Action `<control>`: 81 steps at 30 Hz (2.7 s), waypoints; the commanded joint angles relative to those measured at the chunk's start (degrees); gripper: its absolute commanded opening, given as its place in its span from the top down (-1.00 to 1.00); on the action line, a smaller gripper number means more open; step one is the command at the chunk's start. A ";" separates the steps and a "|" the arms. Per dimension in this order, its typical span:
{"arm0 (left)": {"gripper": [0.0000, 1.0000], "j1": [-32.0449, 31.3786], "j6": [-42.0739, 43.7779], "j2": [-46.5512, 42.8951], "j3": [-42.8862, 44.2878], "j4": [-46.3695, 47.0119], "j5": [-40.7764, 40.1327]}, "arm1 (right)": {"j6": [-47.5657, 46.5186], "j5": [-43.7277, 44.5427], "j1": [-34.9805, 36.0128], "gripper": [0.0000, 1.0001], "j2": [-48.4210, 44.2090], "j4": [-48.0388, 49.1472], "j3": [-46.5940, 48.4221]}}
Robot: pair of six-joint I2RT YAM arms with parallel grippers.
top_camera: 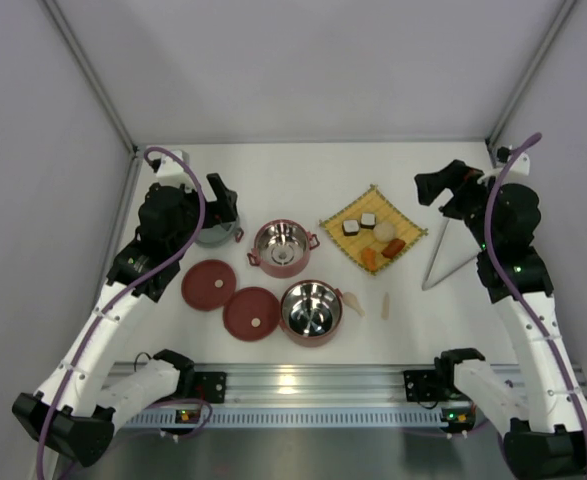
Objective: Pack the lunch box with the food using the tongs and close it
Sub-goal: Pick up the clamp at the center of the board.
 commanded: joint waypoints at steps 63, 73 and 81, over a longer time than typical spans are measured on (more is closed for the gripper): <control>-0.97 0.55 1.99 0.30 2.62 -0.30 -1.70 | 12.44 30.87 -4.93 -0.66 38.28 -5.95 -10.70; -0.97 0.46 1.99 0.74 2.62 -0.38 -1.09 | 11.12 28.15 -7.91 0.13 37.93 -3.14 -11.93; -0.97 0.46 1.81 0.83 2.62 -0.21 -0.39 | 10.42 28.24 -7.91 0.31 29.94 -6.82 -11.05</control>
